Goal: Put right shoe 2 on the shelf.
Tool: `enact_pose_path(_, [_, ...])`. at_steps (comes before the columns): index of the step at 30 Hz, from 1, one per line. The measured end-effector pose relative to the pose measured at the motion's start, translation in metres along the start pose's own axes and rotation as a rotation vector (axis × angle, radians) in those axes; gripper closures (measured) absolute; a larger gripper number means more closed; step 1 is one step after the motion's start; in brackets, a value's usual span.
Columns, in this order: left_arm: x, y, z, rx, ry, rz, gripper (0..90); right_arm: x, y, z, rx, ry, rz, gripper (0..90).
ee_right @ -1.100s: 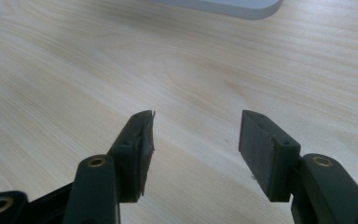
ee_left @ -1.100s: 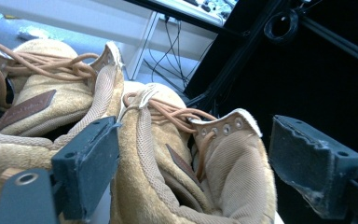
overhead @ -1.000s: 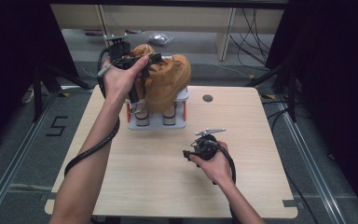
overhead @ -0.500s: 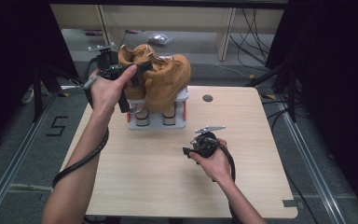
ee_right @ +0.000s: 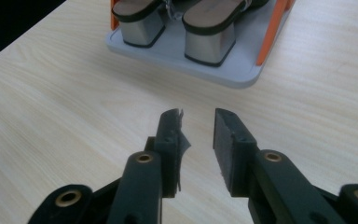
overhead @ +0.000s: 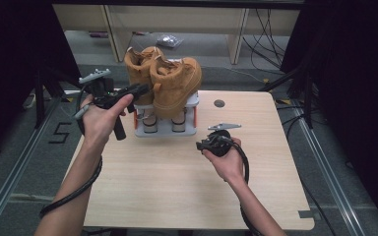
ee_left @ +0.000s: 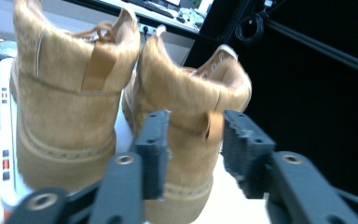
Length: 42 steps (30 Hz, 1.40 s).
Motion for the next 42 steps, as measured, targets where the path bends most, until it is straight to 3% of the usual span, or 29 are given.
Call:
enact_pose_path(3, [-0.004, 0.001, -0.006, 0.017, 0.015, -0.007, 70.6, -0.002, -0.002, 0.005, 0.002, 0.002, -0.008, 72.9])
enact_pose_path(4, [-0.005, 0.002, -0.009, 0.009, 0.015, -0.012, 73.3, -0.001, -0.001, 0.007, 0.012, -0.018, -0.005, 72.9])
enact_pose_path(5, [-0.005, 0.003, -0.013, -0.011, 0.012, -0.025, 74.5, -0.002, -0.001, 0.007, 0.006, 0.005, -0.006, 72.9])
enact_pose_path(7, [-0.006, 0.004, -0.020, -0.022, 0.026, -0.026, 78.9, -0.001, 0.000, 0.010, 0.023, -0.031, -0.005, 72.3])
enact_pose_path(9, [-0.006, 0.005, -0.024, -0.022, 0.033, -0.032, 80.6, -0.003, -0.001, 0.009, 0.009, -0.001, 0.000, 72.0])
enact_pose_path(12, [-0.010, 0.009, -0.036, -0.042, 0.062, -0.021, 83.2, -0.001, -0.001, 0.013, 0.041, -0.028, -0.002, 74.1])
enact_pose_path(13, [-0.014, 0.010, -0.039, -0.041, 0.079, 0.002, 86.5, -0.003, -0.002, 0.013, 0.030, -0.005, -0.003, 76.4])
enact_pose_path(14, [-0.019, 0.011, -0.042, -0.038, 0.085, 0.026, 88.7, -0.001, -0.003, 0.014, 0.037, -0.024, -0.011, 78.3])
enact_pose_path(16, [-0.027, 0.013, -0.051, -0.053, 0.076, 0.042, 89.1, 0.000, -0.003, 0.017, 0.056, -0.044, -0.022, 82.9])
enact_pose_path(21, [-0.036, 0.025, -0.068, -0.053, 0.096, 0.061, 89.3, -0.001, -0.007, 0.030, 0.093, -0.040, -0.031, 90.0])
enact_pose_path(22, [-0.037, 0.029, -0.070, -0.051, 0.101, 0.062, 89.2, -0.004, -0.008, 0.033, 0.100, -0.020, -0.033, 90.0])
enact_pose_path(23, [-0.038, 0.032, -0.071, -0.044, 0.107, 0.066, 89.2, -0.003, -0.008, 0.039, 0.120, -0.049, -0.039, 90.0])
enact_pose_path(24, [-0.040, 0.035, -0.072, -0.036, 0.125, 0.090, 89.1, -0.004, -0.009, 0.044, 0.134, -0.048, -0.042, 90.0])
enact_pose_path(29, [-0.042, 0.045, -0.072, -0.027, 0.141, 0.116, 89.0, -0.009, -0.010, 0.068, 0.184, -0.048, -0.048, 90.0])
enact_pose_path(40, [-0.036, 0.055, -0.074, -0.044, 0.161, 0.118, 88.4, -0.007, -0.012, 0.120, 0.278, -0.021, -0.082, 90.0])
enact_pose_path(42, [-0.035, 0.055, -0.074, -0.042, 0.163, 0.122, 88.4, -0.008, -0.009, 0.126, 0.281, -0.041, -0.087, 90.0])
Point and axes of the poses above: each handheld gripper's, and its own axes: y roughly forward along the jaws, z roughly out of its top, x roughly to its right, the point moved 9 cm from there along y, roughly forward along the jaws, and after that the axes turned 7 degrees about -x, right-handed, at the moved point
